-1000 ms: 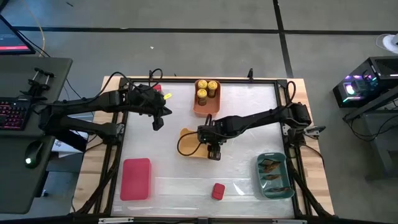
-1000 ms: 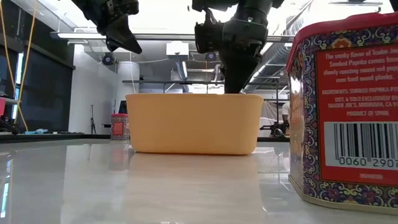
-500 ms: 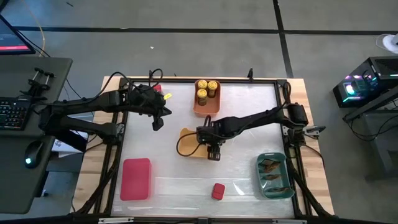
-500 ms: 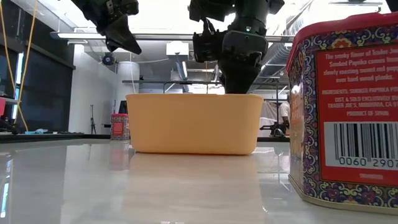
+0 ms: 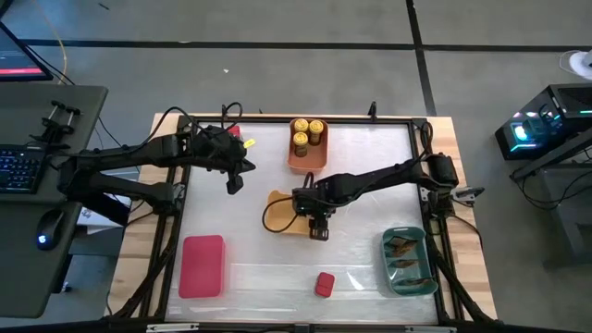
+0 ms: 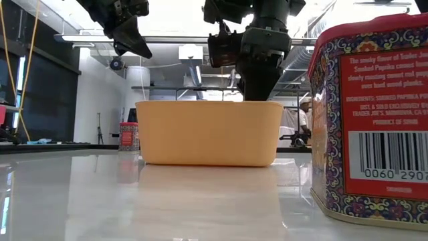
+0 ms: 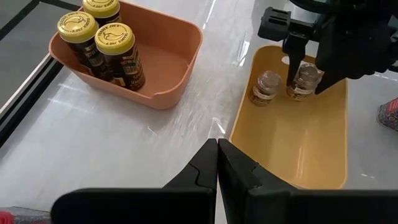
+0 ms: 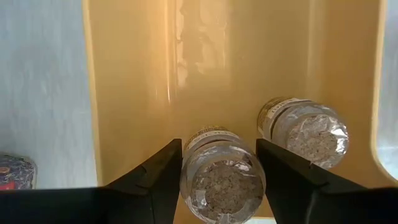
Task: Sort spices by type
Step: Put the brown seasoning bottle into the yellow bin
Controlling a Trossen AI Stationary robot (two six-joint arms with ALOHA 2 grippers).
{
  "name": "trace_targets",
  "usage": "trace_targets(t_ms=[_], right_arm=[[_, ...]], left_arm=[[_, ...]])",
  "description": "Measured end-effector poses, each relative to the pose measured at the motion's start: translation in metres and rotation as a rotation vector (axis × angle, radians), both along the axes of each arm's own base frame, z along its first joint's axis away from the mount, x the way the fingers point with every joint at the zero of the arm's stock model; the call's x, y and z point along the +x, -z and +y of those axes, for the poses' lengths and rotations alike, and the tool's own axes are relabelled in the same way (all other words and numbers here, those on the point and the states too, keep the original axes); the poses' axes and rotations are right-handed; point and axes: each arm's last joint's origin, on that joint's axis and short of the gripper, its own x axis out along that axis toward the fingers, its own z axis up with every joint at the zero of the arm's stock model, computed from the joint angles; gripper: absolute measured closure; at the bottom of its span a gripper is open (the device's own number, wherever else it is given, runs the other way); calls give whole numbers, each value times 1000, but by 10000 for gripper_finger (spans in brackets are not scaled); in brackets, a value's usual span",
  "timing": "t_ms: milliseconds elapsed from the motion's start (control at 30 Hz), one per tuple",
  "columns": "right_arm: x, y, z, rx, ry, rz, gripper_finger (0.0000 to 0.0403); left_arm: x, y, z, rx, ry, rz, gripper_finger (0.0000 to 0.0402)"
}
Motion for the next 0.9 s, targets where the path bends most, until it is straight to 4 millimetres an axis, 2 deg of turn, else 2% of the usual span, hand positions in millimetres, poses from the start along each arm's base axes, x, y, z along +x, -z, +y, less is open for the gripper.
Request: trace_targets(t_ms=[200, 667, 900], right_arm=[[0, 0, -2, -19, 11, -2, 208], [0, -1, -2, -19, 2, -4, 171], [-12, -23, -2, -7, -54, -12, 171]], left_arm=[[0, 0, 0, 4, 3, 0, 401], [0, 0, 0, 6, 4, 1, 401], [0, 0, 0, 11, 8, 1, 401]])
